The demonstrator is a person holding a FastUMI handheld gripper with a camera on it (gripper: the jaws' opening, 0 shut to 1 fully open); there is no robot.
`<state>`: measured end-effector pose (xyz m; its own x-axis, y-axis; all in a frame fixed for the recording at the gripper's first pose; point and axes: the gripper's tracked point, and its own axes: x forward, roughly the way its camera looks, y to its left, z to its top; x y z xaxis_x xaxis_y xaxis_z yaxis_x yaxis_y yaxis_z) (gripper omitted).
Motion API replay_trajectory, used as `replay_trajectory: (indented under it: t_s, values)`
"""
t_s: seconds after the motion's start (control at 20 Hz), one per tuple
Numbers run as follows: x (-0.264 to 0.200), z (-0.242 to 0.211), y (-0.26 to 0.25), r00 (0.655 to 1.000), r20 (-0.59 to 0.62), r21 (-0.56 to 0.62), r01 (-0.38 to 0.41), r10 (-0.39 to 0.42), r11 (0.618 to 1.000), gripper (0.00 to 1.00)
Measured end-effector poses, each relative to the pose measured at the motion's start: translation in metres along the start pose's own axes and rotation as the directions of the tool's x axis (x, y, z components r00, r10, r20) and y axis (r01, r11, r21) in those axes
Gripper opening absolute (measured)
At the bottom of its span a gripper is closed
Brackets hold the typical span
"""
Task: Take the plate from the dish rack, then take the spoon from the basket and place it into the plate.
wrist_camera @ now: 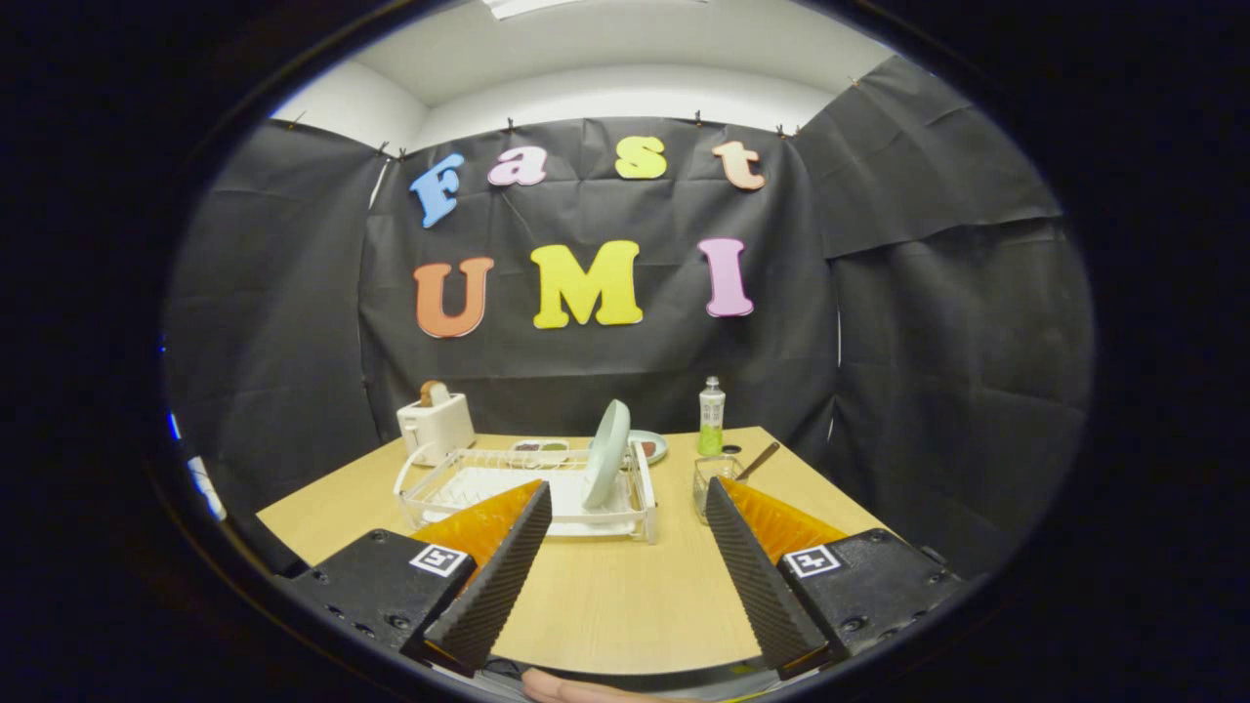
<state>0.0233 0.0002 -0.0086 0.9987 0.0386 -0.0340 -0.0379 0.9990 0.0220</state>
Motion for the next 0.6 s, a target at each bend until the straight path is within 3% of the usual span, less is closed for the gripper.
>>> replay_trajectory:
  t_s: [0.2, 0.6]
  values:
    - [0.018, -0.003, 0.003, 0.999, -0.038, 0.010, -0.030, 0.031, 0.999, 1.00]
    - [0.088, 0.033, -0.007, 0.998, -0.051, -0.079, 0.031, -0.035, 0.996, 1.00]
